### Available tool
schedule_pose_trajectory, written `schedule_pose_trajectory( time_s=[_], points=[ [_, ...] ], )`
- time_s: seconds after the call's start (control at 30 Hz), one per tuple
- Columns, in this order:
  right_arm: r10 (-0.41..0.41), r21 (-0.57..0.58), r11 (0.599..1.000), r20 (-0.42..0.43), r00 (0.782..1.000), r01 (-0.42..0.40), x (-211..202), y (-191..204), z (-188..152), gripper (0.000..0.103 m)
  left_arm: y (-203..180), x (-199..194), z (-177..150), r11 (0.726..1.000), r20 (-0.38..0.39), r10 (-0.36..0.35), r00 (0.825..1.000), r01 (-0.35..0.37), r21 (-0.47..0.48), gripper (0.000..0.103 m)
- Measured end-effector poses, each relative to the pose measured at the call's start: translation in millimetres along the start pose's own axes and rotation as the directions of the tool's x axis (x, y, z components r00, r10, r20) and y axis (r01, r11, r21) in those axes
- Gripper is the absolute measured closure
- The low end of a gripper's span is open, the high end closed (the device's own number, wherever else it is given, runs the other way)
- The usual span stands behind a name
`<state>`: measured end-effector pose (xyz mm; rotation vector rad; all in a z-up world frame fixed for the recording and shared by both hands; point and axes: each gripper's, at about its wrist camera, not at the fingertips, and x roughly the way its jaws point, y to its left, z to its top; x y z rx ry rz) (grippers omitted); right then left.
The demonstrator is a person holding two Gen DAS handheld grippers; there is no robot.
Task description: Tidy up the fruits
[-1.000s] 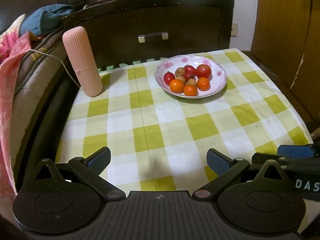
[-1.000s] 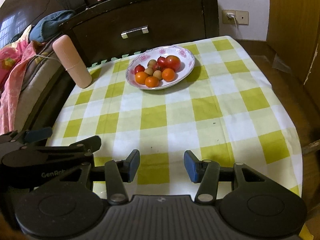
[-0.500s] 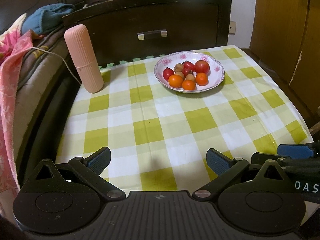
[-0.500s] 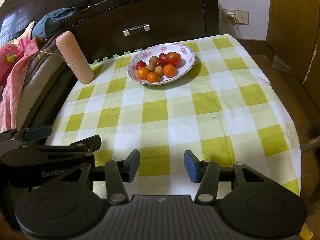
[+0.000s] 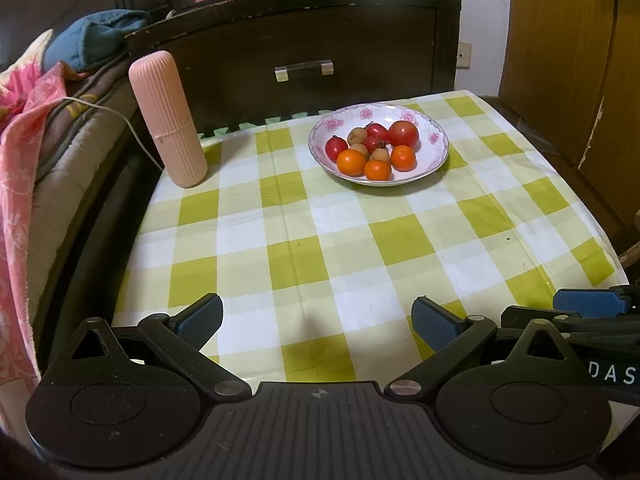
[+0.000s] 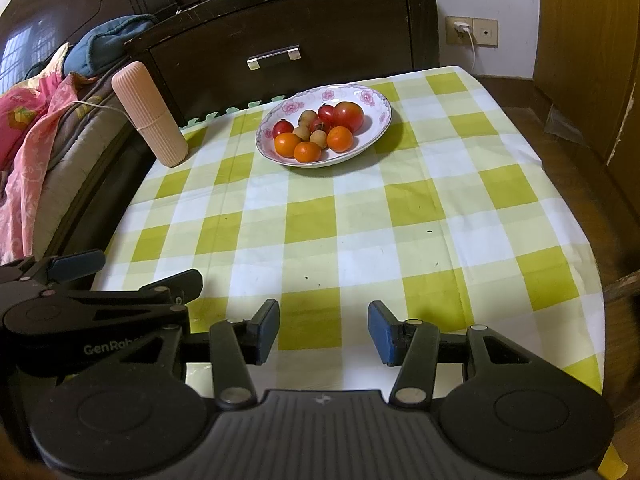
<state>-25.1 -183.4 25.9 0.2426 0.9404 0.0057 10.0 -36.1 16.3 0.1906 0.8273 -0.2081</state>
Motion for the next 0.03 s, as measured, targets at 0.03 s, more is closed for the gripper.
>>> schedule_pose_trajectory(
  time_s=[0.03],
  points=[
    [0.000,0.000,1.000,-0.001,1.000,0.000,0.2,-0.1,0.3,0.056,-0.2,-0.4,0.1,1.000,0.002,0.002,1.000,-0.002,0.002,0.001]
  ],
)
